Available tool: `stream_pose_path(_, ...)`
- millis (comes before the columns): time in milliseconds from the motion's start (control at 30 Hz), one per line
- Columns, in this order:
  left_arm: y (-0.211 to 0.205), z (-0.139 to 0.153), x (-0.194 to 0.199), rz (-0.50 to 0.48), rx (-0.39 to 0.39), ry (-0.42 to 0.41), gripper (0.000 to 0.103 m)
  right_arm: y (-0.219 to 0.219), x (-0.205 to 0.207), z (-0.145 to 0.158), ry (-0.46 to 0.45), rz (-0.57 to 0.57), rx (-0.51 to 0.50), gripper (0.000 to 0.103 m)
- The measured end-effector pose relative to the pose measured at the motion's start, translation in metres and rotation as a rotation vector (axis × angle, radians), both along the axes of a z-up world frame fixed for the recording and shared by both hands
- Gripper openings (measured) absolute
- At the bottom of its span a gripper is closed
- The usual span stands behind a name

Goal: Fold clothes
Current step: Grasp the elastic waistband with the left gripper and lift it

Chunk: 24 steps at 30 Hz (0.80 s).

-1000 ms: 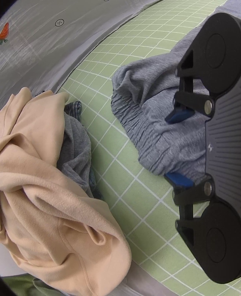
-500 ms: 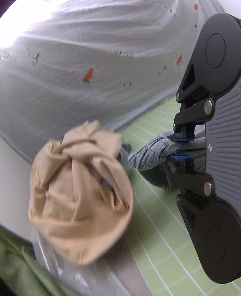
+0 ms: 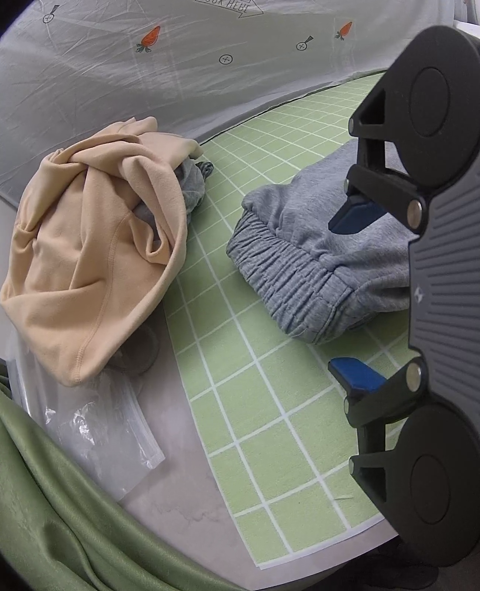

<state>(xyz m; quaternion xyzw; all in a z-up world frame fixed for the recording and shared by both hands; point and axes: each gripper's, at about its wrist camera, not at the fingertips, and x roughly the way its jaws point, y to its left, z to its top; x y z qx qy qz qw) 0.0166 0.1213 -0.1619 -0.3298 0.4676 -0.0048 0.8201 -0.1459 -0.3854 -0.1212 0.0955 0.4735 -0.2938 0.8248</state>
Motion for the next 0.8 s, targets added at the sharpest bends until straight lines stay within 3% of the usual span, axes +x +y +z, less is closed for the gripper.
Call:
stream_pose_path(200,-0.01,-0.007,0.006,-0.031,-0.02,0.017,0.075,-0.008,-0.01,-0.001,-0.001,-0.057,0.014,0.102)
stream_pose_path(533,-0.022,-0.007,0.018,-0.019,0.02,0.039,0.076,-0.023,-0.026,0.002,-0.008,-0.121,0.027,0.102)
stream_pose_path(567,-0.024,-0.006,0.019,-0.023,0.035,0.041,0.074,-0.025,-0.029,0.002,-0.013,-0.131,0.031,0.102)
stream_pose_path(633,-0.027,-0.006,0.02,-0.023,0.068,0.05,0.051,-0.031,-0.032,0.001,-0.022,-0.154,0.04,0.102)
stream_pose_path(667,-0.028,-0.005,0.021,-0.023,0.077,0.052,0.047,-0.035,-0.034,0.001,-0.027,-0.167,0.045,0.102)
stream_pose_path(733,-0.027,-0.005,0.023,-0.022,0.07,0.045,0.028,-0.043,-0.036,0.001,-0.036,-0.182,0.05,0.102)
stream_pose_path(800,-0.026,-0.003,0.024,-0.012,0.053,0.028,0.021,-0.052,-0.039,0.0,-0.041,-0.194,0.052,0.102)
